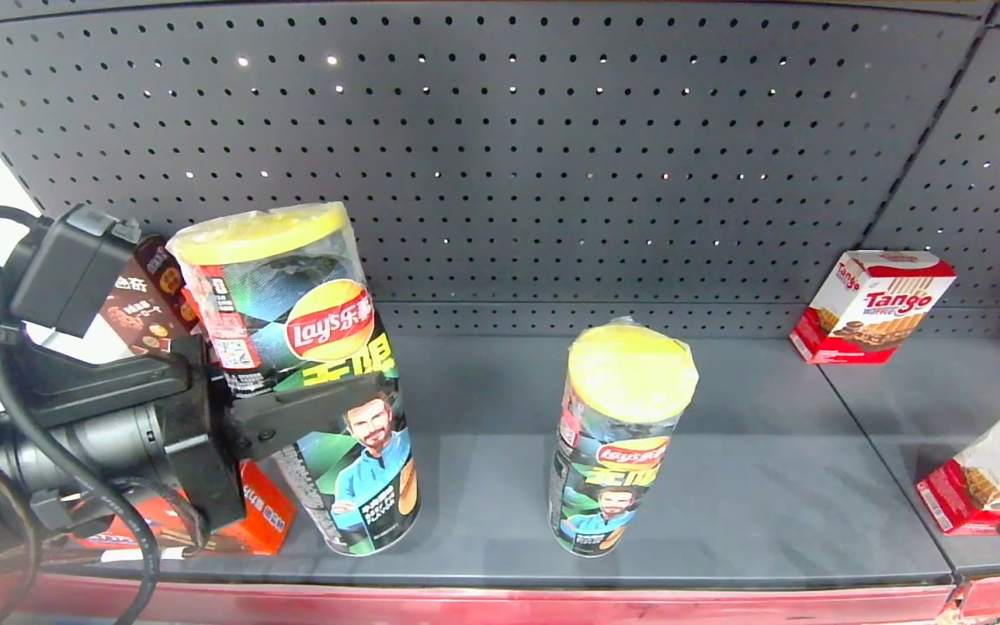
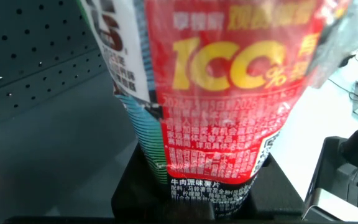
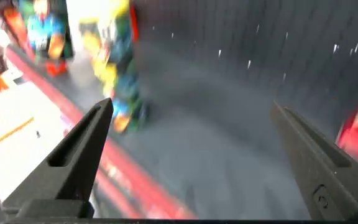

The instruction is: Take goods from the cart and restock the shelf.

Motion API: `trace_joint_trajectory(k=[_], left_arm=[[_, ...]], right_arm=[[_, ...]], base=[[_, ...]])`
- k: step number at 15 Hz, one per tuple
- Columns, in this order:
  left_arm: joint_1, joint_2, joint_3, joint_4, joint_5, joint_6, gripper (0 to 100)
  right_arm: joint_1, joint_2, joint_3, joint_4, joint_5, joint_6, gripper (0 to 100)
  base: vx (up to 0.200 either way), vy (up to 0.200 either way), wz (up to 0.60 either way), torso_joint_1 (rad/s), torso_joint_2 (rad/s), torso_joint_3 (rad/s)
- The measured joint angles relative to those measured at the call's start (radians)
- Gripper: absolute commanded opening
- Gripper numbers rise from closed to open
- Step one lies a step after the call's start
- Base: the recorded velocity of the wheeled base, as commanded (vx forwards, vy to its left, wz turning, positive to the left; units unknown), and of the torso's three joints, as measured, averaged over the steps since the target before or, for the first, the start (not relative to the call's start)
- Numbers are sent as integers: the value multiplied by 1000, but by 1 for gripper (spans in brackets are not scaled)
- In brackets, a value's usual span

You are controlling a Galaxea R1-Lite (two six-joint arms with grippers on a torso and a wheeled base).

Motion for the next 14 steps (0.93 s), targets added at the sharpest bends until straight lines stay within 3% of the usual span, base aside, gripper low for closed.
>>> trace_joint_trajectory(k=[4, 6, 11, 14], left_arm=[[-4, -36, 23, 6, 0, 0, 0], [-8, -41, 6, 4, 0, 0, 0], [-18, -31, -13, 2, 0, 3, 0], [-20, -25, -13, 2, 0, 3, 0]], right_arm=[[-50, -340, 109, 374, -71, 4, 100], [-67, -509, 145, 567, -220, 7, 100], [-81, -661, 188, 724, -832, 14, 100], [-82, -678, 191, 742, -834, 7, 100]], base=[[0, 0, 0, 0, 0, 0], [0, 0, 0, 0, 0, 0], [0, 0, 0, 0, 0, 0], [0, 0, 0, 0, 0, 0]])
